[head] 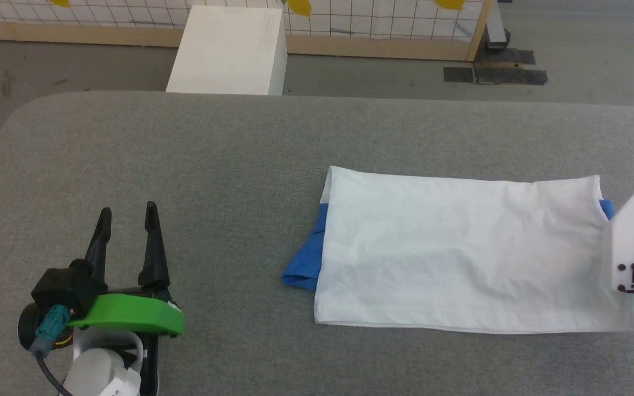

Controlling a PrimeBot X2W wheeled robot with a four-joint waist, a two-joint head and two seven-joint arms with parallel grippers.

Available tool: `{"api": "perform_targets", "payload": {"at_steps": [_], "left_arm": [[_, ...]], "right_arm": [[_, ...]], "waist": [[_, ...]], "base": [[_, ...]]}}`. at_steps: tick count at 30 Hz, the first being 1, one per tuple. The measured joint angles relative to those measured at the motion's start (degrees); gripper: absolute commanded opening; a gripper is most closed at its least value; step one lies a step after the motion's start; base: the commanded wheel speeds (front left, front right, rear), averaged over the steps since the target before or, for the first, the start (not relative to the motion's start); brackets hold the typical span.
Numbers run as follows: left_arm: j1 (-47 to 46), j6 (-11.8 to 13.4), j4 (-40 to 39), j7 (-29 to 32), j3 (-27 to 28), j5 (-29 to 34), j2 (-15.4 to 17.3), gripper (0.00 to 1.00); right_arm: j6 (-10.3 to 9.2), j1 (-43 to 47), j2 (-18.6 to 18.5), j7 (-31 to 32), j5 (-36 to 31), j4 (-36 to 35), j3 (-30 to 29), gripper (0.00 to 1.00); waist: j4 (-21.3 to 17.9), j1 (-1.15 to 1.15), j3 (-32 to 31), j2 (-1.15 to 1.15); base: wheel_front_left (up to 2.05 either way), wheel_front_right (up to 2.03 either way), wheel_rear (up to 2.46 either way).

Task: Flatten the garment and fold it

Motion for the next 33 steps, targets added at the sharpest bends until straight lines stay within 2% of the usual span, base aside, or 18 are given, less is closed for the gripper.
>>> {"api": "perform_targets", "payload": {"at_steps": [3, 4, 7, 10, 16, 21, 27, 33], "left_arm": [[0.83, -0.14, 0.01, 0.00, 0.64, 0.14, -0.37, 1.00], [1.48, -0.43, 0.12, 0.00, 0.64, 0.49, -1.00, 1.00], [1.56, -0.87, 0.16, 0.00, 0.44, 0.57, -1.63, 1.00], [1.57, -1.48, 0.16, 0.00, 0.12, 0.64, -1.83, 1.00], [1.29, -2.35, 0.70, -0.07, -0.75, 0.90, -3.09, 1.00], [0.44, -3.20, 1.52, -0.07, -0.96, 0.97, -3.80, 1.00], [-0.24, -3.98, 2.42, -0.05, -0.78, 0.97, -4.95, 1.00], [-0.99, -5.20, 3.12, -0.05, 0.34, 0.59, -5.69, 1.00]], "right_arm": [[-0.01, 0.15, -0.07, 2.01, 2.88, -6.08, 4.80, 0.00], [-0.01, 0.73, -0.35, 3.79, 5.44, -10.73, 9.31, 0.00], [-0.01, 0.74, 0.07, 4.38, 7.43, -12.96, 12.88, 0.00], [-0.01, -0.07, 2.44, 4.37, 8.34, -12.44, 16.29, 0.00], [-0.02, -4.24, 7.04, 1.62, 8.35, -6.01, 22.23, 0.00], [-0.02, -7.81, 8.77, -1.26, 7.50, 1.15, 24.59, 0.00], [-0.02, -11.29, 10.60, -4.76, 6.73, 9.72, 25.64, 0.00], [-0.02, -14.42, 12.18, -9.18, 4.52, 18.47, 23.76, 0.00]], "waist": [[-0.20, 0.00, -1.29, 0.00], [-0.22, 0.00, -2.53, 0.00], [0.19, 0.00, -3.30, 0.00], [1.10, 0.00, -3.43, 0.00], [4.41, 0.00, -2.58, 0.00], [7.91, 0.00, -1.30, 0.00], [12.40, 0.00, 0.53, 0.00], [15.75, 0.00, 3.05, 0.00]], "base": [[0.00, 0.00, 0.00], [0.00, 0.00, 0.00], [0.00, 0.00, 0.00], [0.00, 0.00, 0.00], [0.00, 0.00, 0.00], [0.00, 0.00, 0.00], [0.00, 0.00, 0.00], [0.00, 0.00, 0.00]]}}
